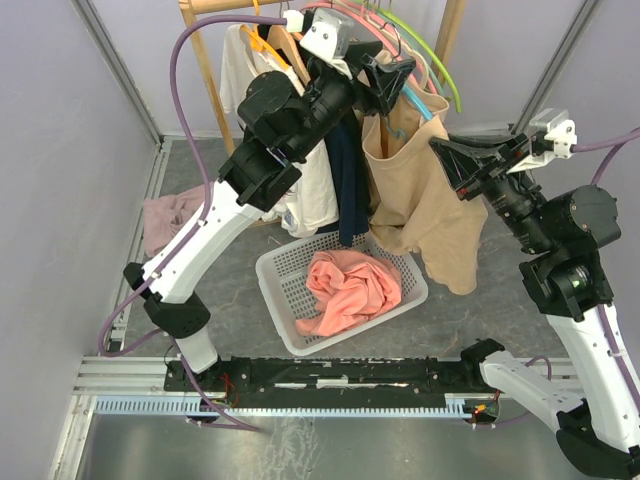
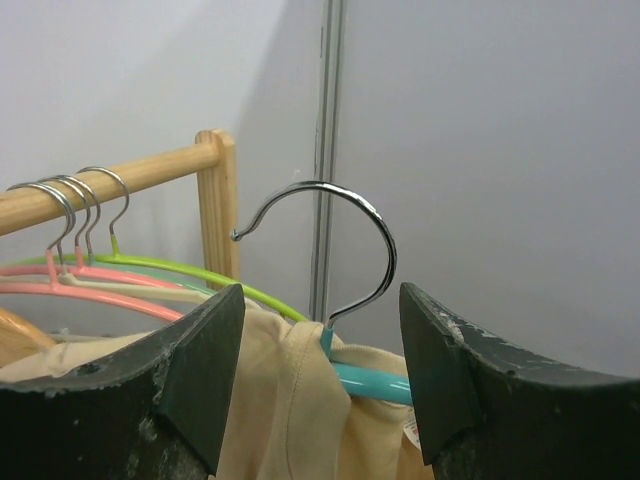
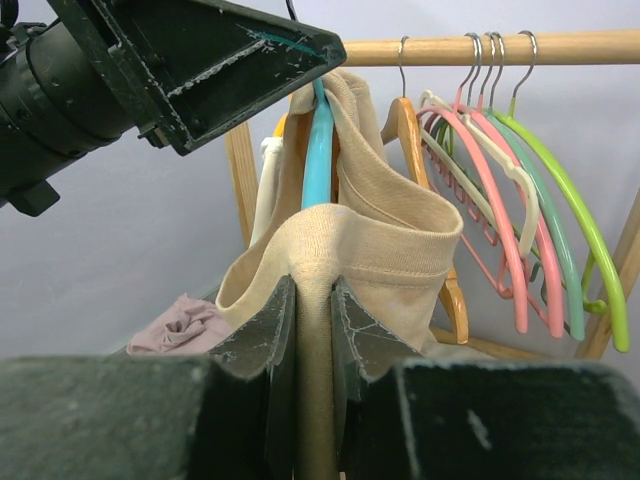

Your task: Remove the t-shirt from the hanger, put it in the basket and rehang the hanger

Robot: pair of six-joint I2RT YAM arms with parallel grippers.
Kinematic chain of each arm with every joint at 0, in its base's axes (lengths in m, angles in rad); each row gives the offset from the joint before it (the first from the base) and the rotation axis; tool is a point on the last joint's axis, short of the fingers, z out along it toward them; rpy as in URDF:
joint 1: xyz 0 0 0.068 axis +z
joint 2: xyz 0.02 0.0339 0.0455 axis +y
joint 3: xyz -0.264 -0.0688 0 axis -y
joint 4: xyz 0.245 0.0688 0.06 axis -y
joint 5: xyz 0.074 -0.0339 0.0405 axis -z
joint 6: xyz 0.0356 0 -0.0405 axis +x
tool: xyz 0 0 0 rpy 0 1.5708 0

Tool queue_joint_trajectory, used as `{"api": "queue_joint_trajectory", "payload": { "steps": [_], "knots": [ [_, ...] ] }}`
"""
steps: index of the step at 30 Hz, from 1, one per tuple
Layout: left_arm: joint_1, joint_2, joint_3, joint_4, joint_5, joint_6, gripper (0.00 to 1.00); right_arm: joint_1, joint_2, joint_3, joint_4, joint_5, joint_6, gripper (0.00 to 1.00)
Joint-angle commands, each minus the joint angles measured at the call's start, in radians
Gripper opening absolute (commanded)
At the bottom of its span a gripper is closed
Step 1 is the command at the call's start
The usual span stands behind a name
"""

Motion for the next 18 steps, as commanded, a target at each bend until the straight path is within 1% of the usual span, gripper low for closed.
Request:
{"api": "queue_joint_trajectory", "payload": {
  "steps": [1, 4, 6, 11, 12, 14, 16, 17, 18],
  "knots": [
    [0.000, 0.020, 0.051, 0.053, 0.022, 0.054, 0.69, 0.000, -0.027, 0.008, 0.113, -0.020, 0.017, 0.01],
    [-0.001, 0.038, 0.069, 0.031, 0.028, 0.058, 0.66, -0.001, -0.025, 0.012, 0.116, -0.023, 0.020, 0.01],
    [0.000, 0.044, 0.072, 0.028, 0.023, 0.062, 0.60, 0.000, -0.022, 0.016, 0.117, -0.030, 0.024, 0.01],
    [-0.001, 0.049, 0.065, 0.014, 0.018, 0.064, 0.37, 0.000, -0.022, 0.020, 0.122, -0.005, 0.041, 0.01],
    [0.000, 0.049, 0.059, 0.014, 0.018, 0.064, 0.29, 0.000, -0.021, 0.023, 0.120, -0.002, 0.043, 0.01],
    [-0.001, 0.044, 0.045, 0.013, 0.017, 0.063, 0.19, 0.000, -0.017, 0.033, 0.111, 0.002, 0.046, 0.01],
    [0.000, 0.042, 0.039, 0.013, 0.006, 0.064, 0.06, 0.000, -0.010, 0.046, 0.098, 0.005, 0.048, 0.01],
    [0.000, 0.040, 0.040, 0.013, 0.000, 0.066, 0.03, 0.000, -0.007, 0.053, 0.087, 0.006, 0.048, 0.02],
    [0.000, 0.039, 0.041, 0.014, -0.009, 0.066, 0.03, 0.000, -0.004, 0.060, 0.076, 0.007, 0.046, 0.06]
  ]
}}
